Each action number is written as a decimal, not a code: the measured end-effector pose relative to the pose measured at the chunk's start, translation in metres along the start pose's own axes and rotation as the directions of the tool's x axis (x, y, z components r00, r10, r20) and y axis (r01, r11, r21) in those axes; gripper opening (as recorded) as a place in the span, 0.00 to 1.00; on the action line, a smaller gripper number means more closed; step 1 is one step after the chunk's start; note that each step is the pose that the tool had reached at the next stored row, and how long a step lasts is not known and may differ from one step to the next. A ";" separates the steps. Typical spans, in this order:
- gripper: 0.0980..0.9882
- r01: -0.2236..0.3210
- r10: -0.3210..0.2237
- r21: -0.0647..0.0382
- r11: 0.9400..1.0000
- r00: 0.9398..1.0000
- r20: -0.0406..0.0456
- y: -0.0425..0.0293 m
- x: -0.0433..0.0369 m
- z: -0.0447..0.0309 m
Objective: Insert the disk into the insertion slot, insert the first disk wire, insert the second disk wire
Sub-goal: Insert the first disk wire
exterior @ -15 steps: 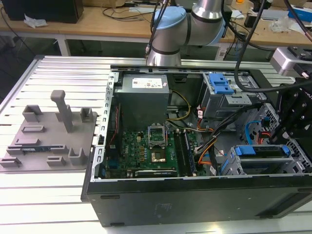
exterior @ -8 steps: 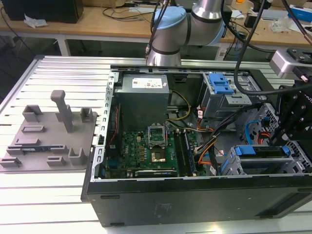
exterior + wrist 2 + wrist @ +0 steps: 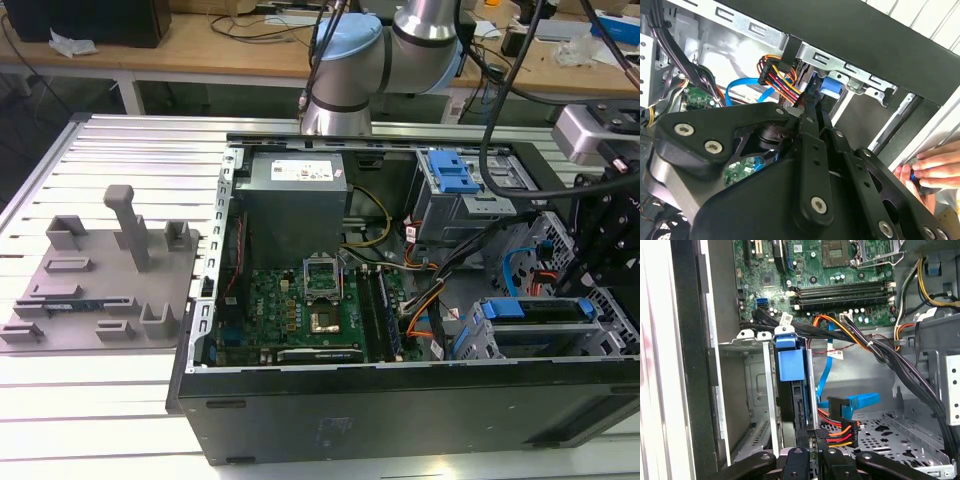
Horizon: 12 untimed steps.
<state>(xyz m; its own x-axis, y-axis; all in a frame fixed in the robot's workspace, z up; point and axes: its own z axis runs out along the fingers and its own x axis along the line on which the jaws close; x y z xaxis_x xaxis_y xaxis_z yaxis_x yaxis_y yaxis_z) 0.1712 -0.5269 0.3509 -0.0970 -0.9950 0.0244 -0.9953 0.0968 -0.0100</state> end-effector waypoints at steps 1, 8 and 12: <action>0.07 -0.007 0.007 0.000 1.000 1.000 0.000 0.0011 0.0001 -0.0001; 0.07 -0.014 0.014 0.001 1.000 1.000 0.000 0.0050 0.0005 -0.0001; 0.07 -0.020 0.020 0.001 1.000 1.000 0.000 0.0050 0.0012 0.0000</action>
<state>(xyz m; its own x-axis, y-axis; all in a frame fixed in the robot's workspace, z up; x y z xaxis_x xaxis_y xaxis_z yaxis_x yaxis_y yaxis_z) 0.1662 -0.5276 0.3509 -0.1171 -0.9928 0.0247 -0.9931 0.1169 -0.0111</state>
